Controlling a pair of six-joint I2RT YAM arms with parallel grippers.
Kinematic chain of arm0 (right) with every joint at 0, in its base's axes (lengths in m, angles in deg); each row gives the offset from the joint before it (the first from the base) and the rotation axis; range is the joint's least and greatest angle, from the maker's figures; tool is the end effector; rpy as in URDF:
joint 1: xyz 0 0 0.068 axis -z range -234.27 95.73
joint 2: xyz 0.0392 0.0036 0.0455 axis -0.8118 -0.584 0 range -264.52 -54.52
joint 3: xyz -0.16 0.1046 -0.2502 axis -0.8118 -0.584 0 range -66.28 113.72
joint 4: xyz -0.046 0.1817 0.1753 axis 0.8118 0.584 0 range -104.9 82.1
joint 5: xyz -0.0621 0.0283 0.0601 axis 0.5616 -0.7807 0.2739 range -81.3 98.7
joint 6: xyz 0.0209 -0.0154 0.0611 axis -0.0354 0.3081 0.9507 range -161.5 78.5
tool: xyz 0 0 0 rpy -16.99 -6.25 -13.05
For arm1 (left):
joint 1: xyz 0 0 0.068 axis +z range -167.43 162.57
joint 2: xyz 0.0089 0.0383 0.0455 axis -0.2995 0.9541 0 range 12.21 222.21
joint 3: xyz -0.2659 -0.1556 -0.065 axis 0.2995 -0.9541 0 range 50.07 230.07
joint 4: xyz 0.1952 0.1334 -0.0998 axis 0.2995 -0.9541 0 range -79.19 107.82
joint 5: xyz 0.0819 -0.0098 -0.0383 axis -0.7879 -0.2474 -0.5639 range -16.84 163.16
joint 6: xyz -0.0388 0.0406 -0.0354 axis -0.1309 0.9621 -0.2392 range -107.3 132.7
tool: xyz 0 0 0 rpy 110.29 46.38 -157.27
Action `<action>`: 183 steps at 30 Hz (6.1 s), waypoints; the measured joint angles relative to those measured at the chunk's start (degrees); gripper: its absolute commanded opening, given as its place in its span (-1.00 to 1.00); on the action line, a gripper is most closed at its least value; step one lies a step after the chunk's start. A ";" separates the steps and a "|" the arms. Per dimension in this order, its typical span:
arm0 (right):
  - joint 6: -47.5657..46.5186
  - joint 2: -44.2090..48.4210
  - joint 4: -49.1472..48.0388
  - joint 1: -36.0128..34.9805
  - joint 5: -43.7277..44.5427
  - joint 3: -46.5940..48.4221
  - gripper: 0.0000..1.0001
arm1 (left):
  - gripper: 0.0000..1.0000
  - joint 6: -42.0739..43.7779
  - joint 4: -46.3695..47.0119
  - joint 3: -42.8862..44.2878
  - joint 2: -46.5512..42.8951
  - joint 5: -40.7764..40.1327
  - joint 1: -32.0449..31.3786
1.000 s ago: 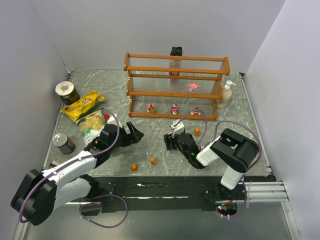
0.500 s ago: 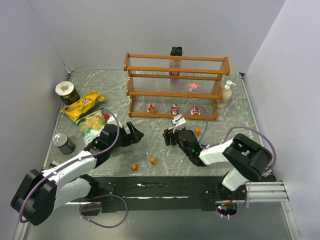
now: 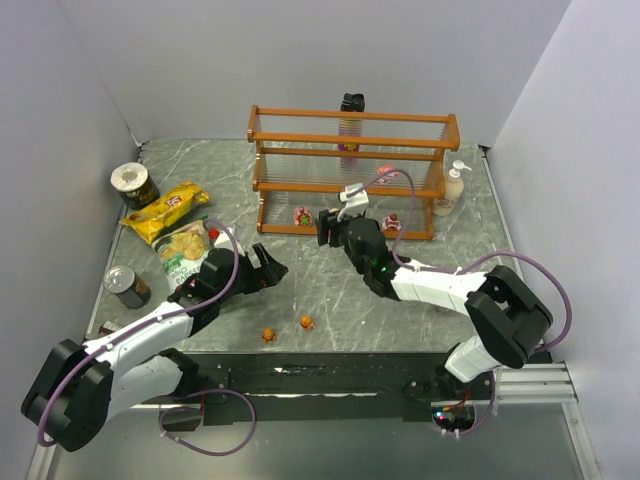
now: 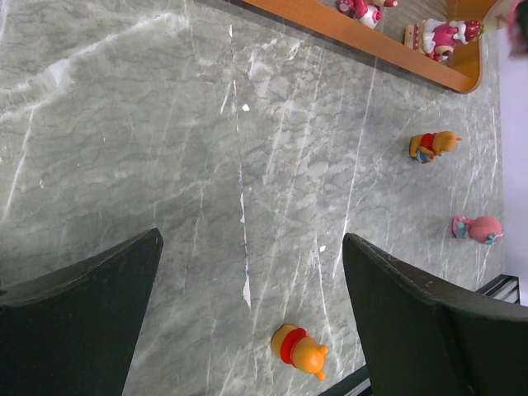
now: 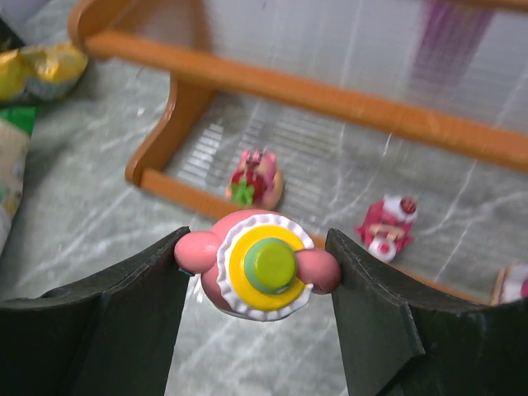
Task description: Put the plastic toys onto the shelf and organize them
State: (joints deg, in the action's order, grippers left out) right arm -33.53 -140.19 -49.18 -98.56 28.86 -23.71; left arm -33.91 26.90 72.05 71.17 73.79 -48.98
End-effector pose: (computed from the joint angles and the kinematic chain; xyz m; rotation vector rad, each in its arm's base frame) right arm 0.2523 0.2209 0.2809 -0.2854 1.7057 0.3723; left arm 0.1711 -0.1057 0.2212 -0.2774 2.1519 -0.8329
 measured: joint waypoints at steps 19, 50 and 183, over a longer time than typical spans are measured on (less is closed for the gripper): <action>0.76 -5.49 14.88 1.81 7.52 17.86 -0.12 | 0.93 0.00 -0.39 0.00 -2.99 0.02 0.00; -2.99 -15.96 8.72 10.49 6.40 23.17 -0.06 | 0.93 0.02 1.40 0.00 -0.02 2.12 0.15; 57.16 33.75 54.34 45.59 -7.54 -23.04 0.57 | 0.93 -0.90 -0.42 -1.14 -9.75 2.49 0.90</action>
State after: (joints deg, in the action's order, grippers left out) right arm 23.62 -106.44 5.15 -52.97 21.32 -46.75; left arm -34.80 26.48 70.91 61.42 76.28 -48.08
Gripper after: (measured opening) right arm 0.809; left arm 0.966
